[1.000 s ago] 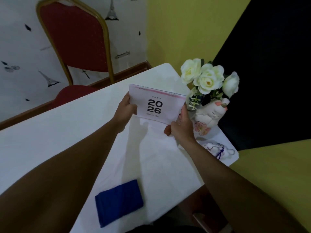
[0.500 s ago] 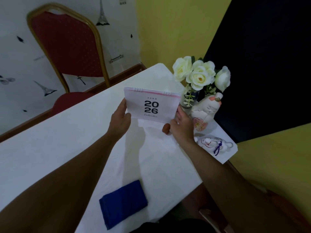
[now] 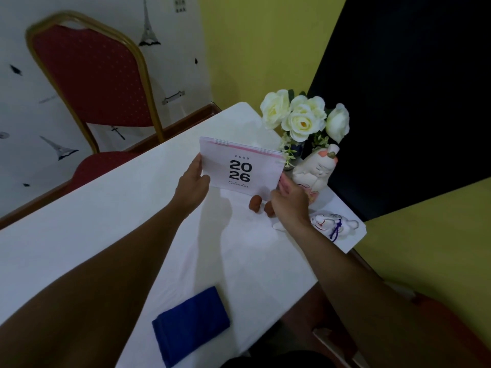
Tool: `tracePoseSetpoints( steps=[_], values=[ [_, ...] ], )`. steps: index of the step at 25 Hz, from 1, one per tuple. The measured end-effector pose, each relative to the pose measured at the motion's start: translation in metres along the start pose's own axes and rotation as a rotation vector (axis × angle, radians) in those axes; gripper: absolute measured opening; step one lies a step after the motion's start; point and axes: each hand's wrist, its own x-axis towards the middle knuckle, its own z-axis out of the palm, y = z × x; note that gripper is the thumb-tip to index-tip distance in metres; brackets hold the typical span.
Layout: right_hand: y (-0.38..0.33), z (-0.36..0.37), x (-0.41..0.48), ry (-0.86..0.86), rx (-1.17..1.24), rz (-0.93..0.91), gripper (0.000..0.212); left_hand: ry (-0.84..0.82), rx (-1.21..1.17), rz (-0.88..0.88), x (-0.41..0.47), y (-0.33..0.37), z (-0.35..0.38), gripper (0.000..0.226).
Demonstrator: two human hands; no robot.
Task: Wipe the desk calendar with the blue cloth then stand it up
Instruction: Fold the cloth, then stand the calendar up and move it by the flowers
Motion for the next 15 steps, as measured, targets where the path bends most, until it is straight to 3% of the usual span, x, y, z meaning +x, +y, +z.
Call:
tracePoseSetpoints(
  steps=[15],
  values=[
    [-0.0034, 0.0044, -0.0078, 0.069, -0.01, -0.068, 0.071, -0.023, 0.077, -0.03, -0.0018, 0.0053, 0.0018, 0.07]
  ],
)
